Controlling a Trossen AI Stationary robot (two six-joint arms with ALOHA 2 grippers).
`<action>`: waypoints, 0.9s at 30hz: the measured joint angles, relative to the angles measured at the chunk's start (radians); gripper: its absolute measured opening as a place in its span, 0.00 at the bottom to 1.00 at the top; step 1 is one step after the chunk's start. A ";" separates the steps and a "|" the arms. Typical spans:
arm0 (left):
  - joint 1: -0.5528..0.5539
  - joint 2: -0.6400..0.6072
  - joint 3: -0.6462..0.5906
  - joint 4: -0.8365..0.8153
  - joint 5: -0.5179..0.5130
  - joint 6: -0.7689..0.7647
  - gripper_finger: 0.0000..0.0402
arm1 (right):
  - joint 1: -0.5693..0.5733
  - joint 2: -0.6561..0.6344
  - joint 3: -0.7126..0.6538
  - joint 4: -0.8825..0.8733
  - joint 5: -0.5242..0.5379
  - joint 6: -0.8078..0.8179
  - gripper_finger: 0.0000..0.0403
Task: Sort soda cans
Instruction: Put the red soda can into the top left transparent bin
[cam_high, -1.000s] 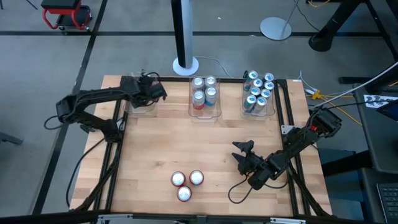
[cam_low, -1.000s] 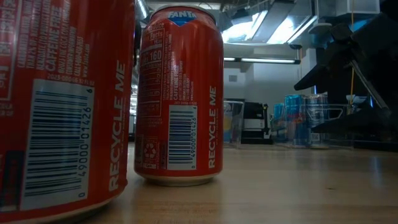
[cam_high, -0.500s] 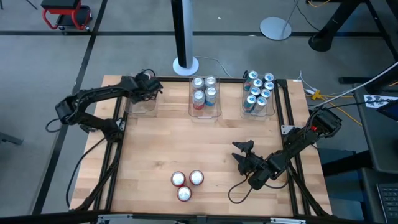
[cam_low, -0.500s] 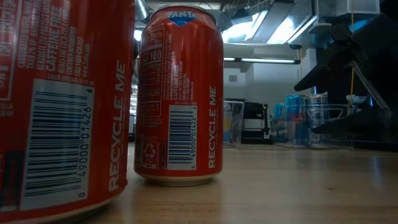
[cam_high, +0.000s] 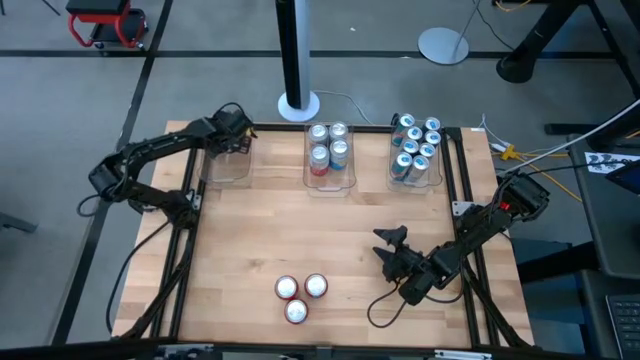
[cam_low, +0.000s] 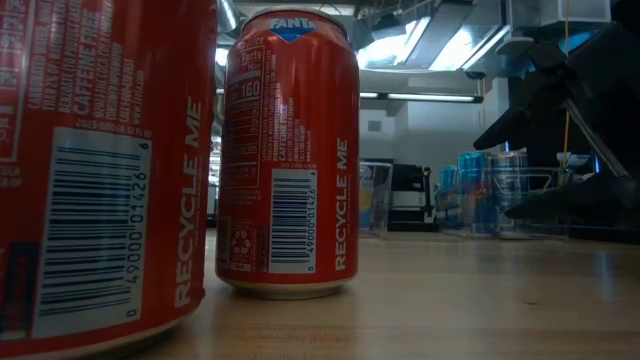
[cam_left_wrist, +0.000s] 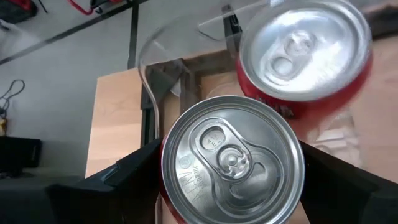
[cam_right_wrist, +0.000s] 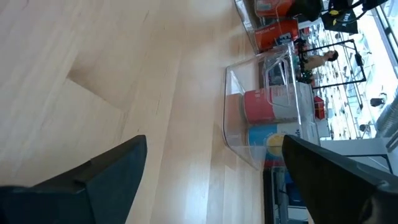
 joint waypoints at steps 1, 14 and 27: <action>0.008 0.000 0.000 0.012 -0.001 0.015 0.74 | 0.000 0.000 0.000 0.000 0.000 0.000 0.93; 0.044 0.000 0.000 0.091 -0.007 0.065 0.81 | 0.000 0.000 0.000 0.000 0.000 0.000 0.93; 0.044 -0.002 0.002 0.087 -0.005 0.072 0.85 | 0.000 0.000 0.000 0.000 0.000 0.000 0.93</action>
